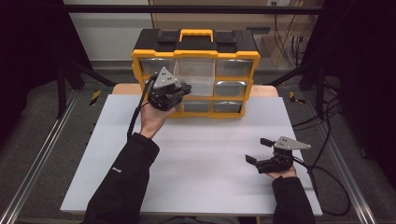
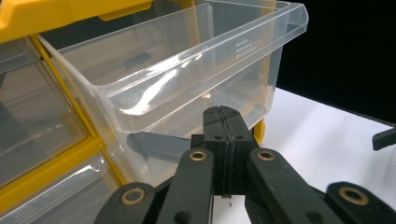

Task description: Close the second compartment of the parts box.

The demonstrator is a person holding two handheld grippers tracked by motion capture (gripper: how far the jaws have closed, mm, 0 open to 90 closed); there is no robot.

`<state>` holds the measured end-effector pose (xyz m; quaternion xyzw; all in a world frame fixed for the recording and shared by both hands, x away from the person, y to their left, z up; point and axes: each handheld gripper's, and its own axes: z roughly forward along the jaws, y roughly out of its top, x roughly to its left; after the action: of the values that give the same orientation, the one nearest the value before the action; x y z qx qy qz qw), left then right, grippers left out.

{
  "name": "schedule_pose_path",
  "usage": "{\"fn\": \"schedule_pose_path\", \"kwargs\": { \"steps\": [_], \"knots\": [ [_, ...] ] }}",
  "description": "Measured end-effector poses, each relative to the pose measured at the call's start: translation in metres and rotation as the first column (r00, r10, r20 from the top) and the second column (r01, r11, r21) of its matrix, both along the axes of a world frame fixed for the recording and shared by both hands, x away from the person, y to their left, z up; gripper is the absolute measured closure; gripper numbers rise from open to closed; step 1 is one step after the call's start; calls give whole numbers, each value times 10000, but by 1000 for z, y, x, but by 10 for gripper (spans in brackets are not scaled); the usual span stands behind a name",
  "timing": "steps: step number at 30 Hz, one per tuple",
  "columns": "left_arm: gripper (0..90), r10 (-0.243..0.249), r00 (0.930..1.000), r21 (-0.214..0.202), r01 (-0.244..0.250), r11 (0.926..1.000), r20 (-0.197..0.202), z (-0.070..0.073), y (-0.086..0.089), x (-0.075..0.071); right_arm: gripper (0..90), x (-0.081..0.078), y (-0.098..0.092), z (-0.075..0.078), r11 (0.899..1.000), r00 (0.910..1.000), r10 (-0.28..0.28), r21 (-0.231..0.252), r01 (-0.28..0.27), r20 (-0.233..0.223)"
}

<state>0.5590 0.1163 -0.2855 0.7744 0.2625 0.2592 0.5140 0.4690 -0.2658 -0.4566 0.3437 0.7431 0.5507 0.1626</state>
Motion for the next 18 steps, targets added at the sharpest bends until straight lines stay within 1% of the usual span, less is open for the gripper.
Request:
{"fn": "schedule_pose_path", "kwargs": {
  "steps": [9, 12, 14, 16, 18],
  "knots": [
    [892, 29, 9999, 128, -31, 9999, 108, 0, -3, 3, 1, 0, 0, 0, 10000, 10000, -12, 3, 12, -1],
    [892, 32, 9999, 104, -34, 9999, 124, 0, -4, 4, 1, 0, 0, 0, 10000, 10000, -15, 19, 15, 0],
    [892, 81, 9998, 118, -83, 9999, 207, 0, -4, 5, 1, 0, 0, 0, 10000, 10000, -21, 24, 21, 18],
    [892, 95, 9999, 154, -97, 9998, 137, 1, -4, 6, 1, 0, 0, 0, 10000, 10000, -3, 37, 3, -2],
    [892, 135, 9997, 137, -138, 9998, 223, 1, -4, 7, 1, 0, 0, 0, 10000, 10000, -9, 14, 9, -3]
  ]
}}
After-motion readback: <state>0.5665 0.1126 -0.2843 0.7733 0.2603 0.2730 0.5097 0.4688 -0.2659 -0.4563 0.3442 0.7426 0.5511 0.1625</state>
